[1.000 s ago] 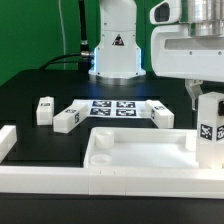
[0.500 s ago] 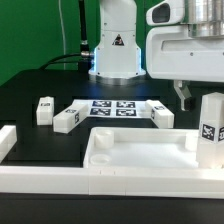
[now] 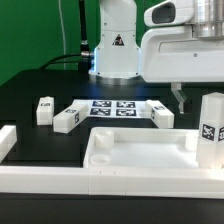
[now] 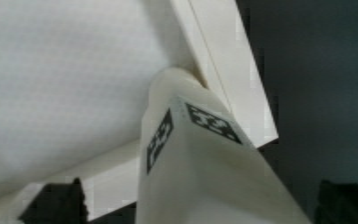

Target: Assemble desk

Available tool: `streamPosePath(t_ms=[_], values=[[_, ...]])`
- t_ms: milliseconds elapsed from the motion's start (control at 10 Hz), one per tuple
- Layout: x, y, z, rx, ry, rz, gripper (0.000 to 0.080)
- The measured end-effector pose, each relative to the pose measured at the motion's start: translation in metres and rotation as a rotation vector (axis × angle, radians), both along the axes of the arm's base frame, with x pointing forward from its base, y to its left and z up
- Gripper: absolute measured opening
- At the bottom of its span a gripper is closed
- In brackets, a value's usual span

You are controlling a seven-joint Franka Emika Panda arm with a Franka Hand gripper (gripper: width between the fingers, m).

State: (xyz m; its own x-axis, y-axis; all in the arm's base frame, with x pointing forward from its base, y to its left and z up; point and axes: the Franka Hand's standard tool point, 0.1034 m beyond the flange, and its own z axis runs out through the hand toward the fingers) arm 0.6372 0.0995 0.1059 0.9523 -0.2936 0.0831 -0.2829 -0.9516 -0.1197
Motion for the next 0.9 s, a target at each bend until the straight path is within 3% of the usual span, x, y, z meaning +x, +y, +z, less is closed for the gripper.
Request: streamPosePath(t_ms=[900], values=[[0.0003,-0.0041,-0.0010,-0.093,-0.054,0.661,0.0649]])
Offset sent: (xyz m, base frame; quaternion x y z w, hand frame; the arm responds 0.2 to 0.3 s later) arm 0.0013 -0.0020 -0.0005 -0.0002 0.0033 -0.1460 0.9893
